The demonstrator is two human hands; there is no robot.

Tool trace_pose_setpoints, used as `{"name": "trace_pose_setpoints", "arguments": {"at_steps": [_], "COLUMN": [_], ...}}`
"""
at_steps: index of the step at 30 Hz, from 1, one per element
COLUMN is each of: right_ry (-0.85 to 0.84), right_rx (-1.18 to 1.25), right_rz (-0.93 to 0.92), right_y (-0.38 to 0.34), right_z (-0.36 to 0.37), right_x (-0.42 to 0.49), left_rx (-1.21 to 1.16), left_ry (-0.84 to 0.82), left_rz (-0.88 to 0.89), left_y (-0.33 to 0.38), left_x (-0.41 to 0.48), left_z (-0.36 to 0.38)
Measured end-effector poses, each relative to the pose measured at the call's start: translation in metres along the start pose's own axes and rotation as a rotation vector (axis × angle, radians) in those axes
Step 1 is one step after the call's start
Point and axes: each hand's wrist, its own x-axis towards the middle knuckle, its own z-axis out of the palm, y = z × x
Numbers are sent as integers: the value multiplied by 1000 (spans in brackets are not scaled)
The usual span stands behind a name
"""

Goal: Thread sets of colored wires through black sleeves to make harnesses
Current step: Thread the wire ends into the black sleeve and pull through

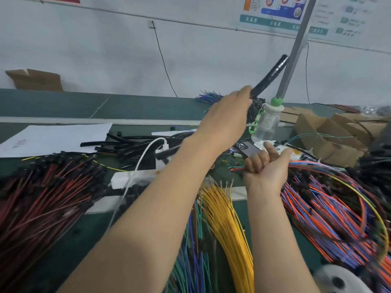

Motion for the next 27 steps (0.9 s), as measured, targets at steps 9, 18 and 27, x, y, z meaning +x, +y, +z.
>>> {"name": "trace_pose_setpoints", "arguments": {"at_steps": [9, 18, 27], "right_ry": [-157, -369, -279], "right_rx": [-504, -591, -476], "right_rz": [64, 334, 346], "right_y": [-14, -3, 2], "right_z": [-30, -75, -76], "right_x": [-120, -170, -167], "left_rx": [-357, -272, -354], "left_ry": [-661, -650, 8], "left_rz": [-230, -400, -627], "left_y": [24, 11, 39], "left_x": [-165, -259, -261], "left_z": [-65, -72, -24]}}
